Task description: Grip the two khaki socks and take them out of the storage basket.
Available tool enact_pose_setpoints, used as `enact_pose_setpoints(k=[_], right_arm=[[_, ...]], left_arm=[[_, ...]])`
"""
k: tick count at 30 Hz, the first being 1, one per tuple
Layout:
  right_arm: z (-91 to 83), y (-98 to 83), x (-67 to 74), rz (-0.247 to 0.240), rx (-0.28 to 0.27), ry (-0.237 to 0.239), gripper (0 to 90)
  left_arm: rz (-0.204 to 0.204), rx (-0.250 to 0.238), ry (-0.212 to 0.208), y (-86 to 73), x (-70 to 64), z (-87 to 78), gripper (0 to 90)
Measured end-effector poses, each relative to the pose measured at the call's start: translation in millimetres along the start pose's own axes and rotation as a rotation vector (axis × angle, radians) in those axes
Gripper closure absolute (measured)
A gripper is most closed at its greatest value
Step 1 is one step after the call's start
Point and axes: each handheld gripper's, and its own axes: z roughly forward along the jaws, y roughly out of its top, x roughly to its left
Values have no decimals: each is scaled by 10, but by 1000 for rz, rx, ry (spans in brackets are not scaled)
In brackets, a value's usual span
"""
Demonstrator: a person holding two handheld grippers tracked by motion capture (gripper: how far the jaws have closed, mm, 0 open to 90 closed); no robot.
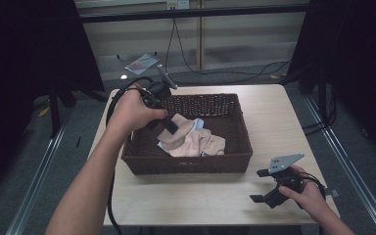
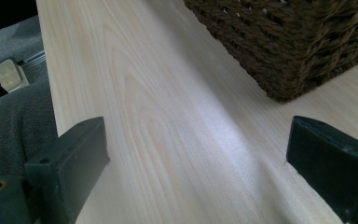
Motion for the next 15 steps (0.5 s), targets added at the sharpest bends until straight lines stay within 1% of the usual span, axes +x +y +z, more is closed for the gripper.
enact_pose_setpoints(k=[6,8,9,11,13,14,15], right_arm=[[0,0,4,-1,2,-2,51],[0,-2,4,3,-2,2,51],[-1,-2,1,2,-1,-2,51],[0,-3,0,1,-5,2,51],[0,-3,2,2,-3,3,51],[-2,-2,4,3,0,-1,51],[-1,-2,3,2,-1,-1,51]], left_arm=[[18,15,-3,-20,-44,29,868],[23,10,-5,-31,-55,45,869],[27,15,-11,-38,-60,56,869],[25,10,-11,-51,-72,73,868],[36,17,-13,-65,-80,95,868],[35,14,-14,-72,-86,107,868],[35,18,-22,-83,-93,126,869]])
